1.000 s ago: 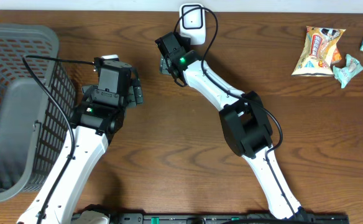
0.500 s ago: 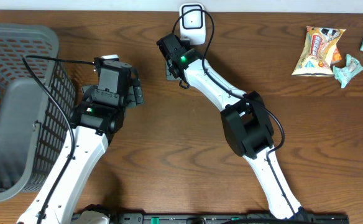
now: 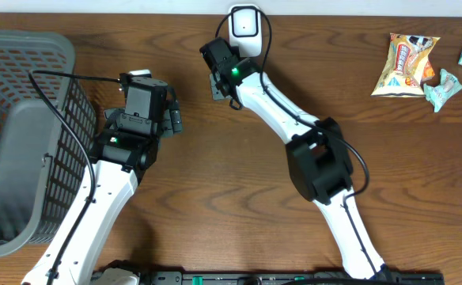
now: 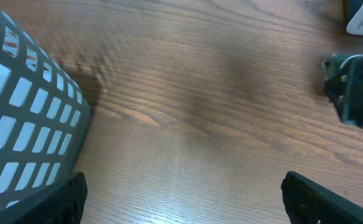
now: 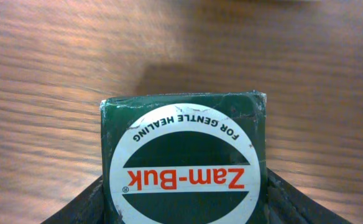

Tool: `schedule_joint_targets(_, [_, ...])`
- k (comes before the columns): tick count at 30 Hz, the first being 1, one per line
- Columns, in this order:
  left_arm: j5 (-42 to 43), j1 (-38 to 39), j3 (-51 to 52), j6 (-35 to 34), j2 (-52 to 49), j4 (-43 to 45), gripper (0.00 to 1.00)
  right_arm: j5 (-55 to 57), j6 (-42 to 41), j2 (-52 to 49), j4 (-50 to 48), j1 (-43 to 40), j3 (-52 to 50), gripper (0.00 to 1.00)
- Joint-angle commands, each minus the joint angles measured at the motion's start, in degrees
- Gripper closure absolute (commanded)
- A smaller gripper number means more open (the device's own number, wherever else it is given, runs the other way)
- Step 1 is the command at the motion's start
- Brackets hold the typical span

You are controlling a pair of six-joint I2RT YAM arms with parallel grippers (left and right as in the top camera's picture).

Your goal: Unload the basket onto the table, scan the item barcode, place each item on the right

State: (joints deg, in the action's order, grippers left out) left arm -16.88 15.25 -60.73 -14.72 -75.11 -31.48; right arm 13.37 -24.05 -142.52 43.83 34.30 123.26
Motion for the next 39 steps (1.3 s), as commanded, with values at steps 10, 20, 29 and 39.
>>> schedule_joint_targets(10, [-1.0, -0.2, -0.2, 0.7, 0.3, 0.0, 0.03, -37.1, 1.0, 12.6, 14.3, -3.1, 0.3, 0.45])
schedule_joint_targets(20, [-1.0, -0.2, -0.2, 0.7, 0.3, 0.0, 0.02, -64.0, -7.9, 12.5, 21.5, -6.8, 0.3, 0.53])
schedule_joint_targets(29, [-1.0, -0.2, -0.2, 0.7, 0.3, 0.0, 0.02, -79.6, -21.6, 12.5, 24.9, -9.9, 0.3, 0.51])
schedule_joint_targets(39, [-1.0, -0.2, -0.2, 0.7, 0.3, 0.0, 0.02, -78.2, -35.6, 12.5, 23.1, -12.3, 0.3, 0.52])
